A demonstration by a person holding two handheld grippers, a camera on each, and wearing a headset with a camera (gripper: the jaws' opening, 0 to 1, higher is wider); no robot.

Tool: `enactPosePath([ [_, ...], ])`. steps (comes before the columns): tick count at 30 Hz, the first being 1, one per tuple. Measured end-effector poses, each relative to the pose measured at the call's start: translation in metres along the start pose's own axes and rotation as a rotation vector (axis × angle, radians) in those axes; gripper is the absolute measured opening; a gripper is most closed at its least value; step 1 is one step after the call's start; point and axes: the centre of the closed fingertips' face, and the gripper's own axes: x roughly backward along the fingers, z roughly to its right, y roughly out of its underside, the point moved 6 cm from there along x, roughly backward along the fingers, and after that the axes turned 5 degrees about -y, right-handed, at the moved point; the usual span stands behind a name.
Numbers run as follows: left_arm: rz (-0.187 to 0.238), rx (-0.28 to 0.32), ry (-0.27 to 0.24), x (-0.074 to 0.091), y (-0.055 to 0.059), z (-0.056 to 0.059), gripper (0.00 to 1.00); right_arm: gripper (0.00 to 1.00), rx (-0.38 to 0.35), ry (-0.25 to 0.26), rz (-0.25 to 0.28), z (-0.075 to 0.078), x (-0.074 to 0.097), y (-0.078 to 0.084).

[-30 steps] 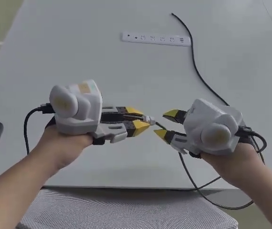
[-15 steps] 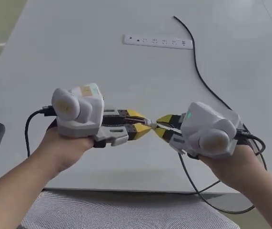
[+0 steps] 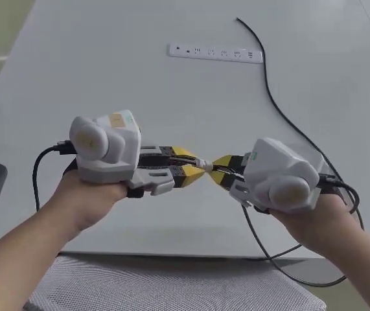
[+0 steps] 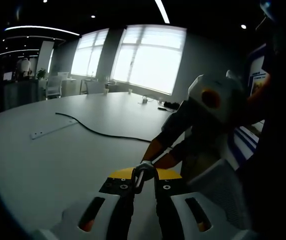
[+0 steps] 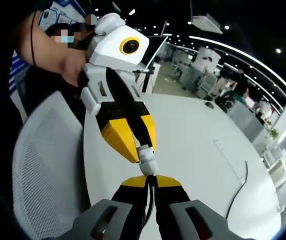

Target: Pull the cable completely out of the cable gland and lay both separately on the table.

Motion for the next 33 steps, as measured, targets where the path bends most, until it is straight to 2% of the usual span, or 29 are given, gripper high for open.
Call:
enactPosePath([
  [4,-0.001,0.0,-0.002,-0.001,0.0,0.001,0.15,0.0,-0.025,0.006,0.014,0.0,0.0,0.002],
  [11,0.005,0.003,-0.005,0.0,-0.001,0.002,0.15,0.0,-0.079,0.018,-0.015,0.002,0.002,0.015],
  [14,0.008,0.004,-0.005,0.0,-0.002,0.003,0.15,0.0,-0.152,0.018,-0.022,0.001,0.005,0.022],
  [17,0.009,0.006,-0.005,0.0,-0.002,0.004,0.15,0.0,-0.175,0.021,-0.027,0.001,0.007,0.028],
  [20,0.009,0.005,-0.004,0.0,-0.002,0.004,0.15,0.0,-0.232,0.021,-0.036,0.001,0.007,0.035],
  [28,0.014,0.008,-0.008,0.0,-0.003,0.003,0.15,0.0,-0.332,0.033,-0.054,0.002,0.009,0.048],
  [33,0.014,0.008,-0.011,0.0,-0.003,0.002,0.15,0.0,-0.358,0.04,-0.061,0.001,0.01,0.057],
])
